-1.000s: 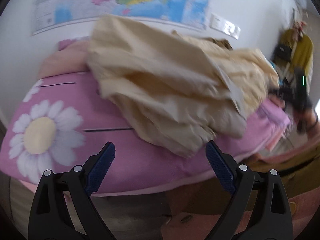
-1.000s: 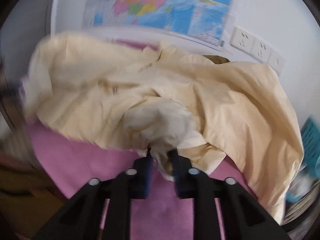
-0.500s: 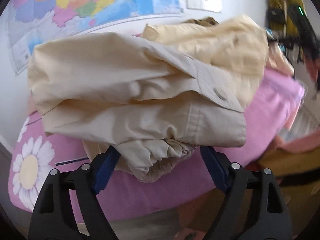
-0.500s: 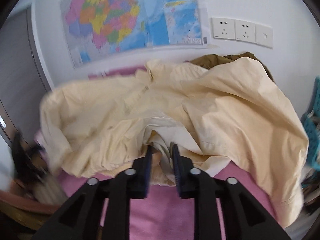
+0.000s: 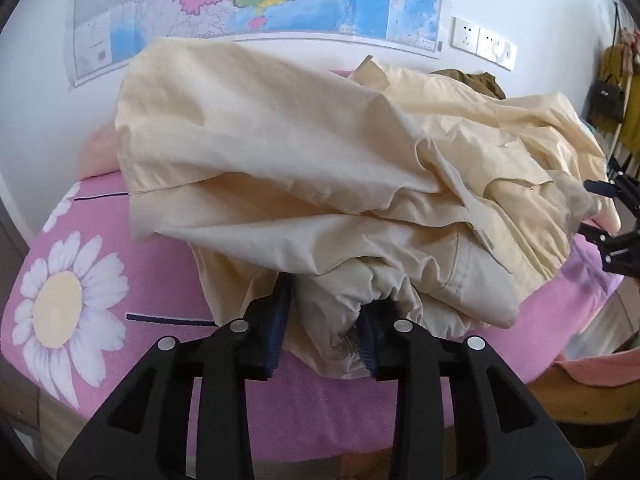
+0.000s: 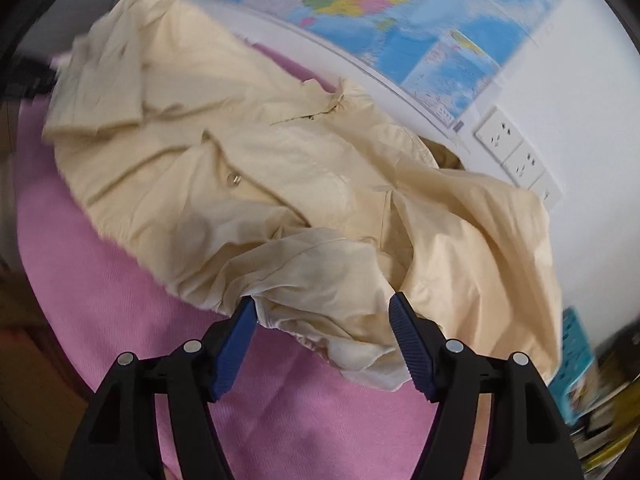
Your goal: Fold large clothes
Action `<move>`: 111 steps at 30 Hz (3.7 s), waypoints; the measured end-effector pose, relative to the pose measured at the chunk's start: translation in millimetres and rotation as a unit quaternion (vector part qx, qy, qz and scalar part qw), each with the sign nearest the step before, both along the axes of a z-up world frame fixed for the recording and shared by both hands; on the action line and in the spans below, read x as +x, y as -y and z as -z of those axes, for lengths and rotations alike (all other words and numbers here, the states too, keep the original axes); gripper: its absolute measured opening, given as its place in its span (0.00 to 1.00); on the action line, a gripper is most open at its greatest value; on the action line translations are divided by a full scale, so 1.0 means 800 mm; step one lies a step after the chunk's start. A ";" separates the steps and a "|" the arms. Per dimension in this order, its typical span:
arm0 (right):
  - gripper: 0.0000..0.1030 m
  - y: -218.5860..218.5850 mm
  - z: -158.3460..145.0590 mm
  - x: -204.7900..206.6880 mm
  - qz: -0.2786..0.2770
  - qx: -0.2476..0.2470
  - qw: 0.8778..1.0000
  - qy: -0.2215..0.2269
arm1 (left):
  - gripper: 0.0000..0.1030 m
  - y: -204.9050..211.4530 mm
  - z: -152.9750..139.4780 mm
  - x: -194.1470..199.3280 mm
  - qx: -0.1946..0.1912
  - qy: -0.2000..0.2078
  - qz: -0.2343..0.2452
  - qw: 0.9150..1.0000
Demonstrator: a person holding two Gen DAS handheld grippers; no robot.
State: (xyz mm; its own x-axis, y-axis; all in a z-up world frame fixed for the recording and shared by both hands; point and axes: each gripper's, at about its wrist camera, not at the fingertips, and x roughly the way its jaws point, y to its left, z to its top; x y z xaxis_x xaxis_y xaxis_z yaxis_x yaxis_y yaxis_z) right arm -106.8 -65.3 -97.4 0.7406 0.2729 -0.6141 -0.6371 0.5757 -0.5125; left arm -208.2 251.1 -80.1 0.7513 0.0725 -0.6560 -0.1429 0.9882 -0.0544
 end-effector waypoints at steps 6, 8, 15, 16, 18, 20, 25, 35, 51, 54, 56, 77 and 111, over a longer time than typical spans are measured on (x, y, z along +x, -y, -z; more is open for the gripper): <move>0.78 0.017 0.022 -0.016 -0.008 -0.039 0.999 0.022 | 0.31 -0.023 -0.015 0.002 -0.052 0.017 -0.024 0.998; 0.78 0.001 0.035 -0.021 -0.011 -0.062 0.996 0.062 | 0.30 -0.022 -0.019 0.003 -0.051 0.020 -0.025 0.998; 0.39 -0.048 0.025 0.004 -0.037 -0.047 0.992 0.109 | 0.35 -0.010 -0.019 0.005 -0.025 0.014 -0.029 0.999; 0.34 -0.051 0.019 0.010 -0.036 -0.038 0.994 0.095 | 0.40 -0.008 -0.016 0.004 -0.021 0.012 -0.029 0.999; 0.22 -0.042 -0.018 0.032 -0.021 0.027 0.999 0.039 | 0.44 -0.002 -0.009 0.006 -0.002 0.001 -0.030 1.000; 0.19 -0.016 -0.074 0.057 0.006 0.132 0.991 -0.023 | 0.43 0.009 -0.006 0.006 0.029 0.003 -0.031 0.999; 0.14 0.026 -0.155 0.068 0.030 0.234 0.970 -0.053 | 0.20 0.004 -0.038 -0.002 0.049 0.036 -0.060 0.996; 0.16 0.057 -0.111 0.009 0.058 0.188 0.979 -0.055 | 0.43 0.000 -0.082 -0.053 0.123 0.057 -0.051 0.989; 0.71 0.095 -0.098 0.001 -0.070 0.142 0.969 -0.188 | 0.88 0.004 -0.094 -0.114 0.057 0.110 0.131 0.984; 0.77 0.121 -0.140 0.036 -0.078 0.245 0.945 -0.202 | 0.88 0.007 -0.129 -0.121 0.048 0.171 0.146 0.973; 0.77 0.130 -0.155 0.071 -0.059 0.307 0.929 -0.199 | 0.90 0.013 -0.146 -0.102 0.072 0.182 0.132 0.972; 0.67 -0.142 -0.043 0.344 0.091 0.079 0.971 -0.208 | 0.88 -0.018 -0.156 0.279 0.179 0.000 0.061 0.982; 0.69 0.113 -0.155 0.283 0.166 0.292 0.931 -0.144 | 0.86 0.027 -0.126 0.320 0.095 -0.014 0.151 0.984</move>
State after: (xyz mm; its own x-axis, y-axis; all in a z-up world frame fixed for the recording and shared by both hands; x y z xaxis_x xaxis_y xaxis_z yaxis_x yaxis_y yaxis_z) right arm 119.3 -155.5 26.4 0.6709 0.4085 -0.6189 -0.4373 0.8920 0.1147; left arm 48.0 229.6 20.4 0.7389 -0.0267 -0.6733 0.1592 0.9779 0.1359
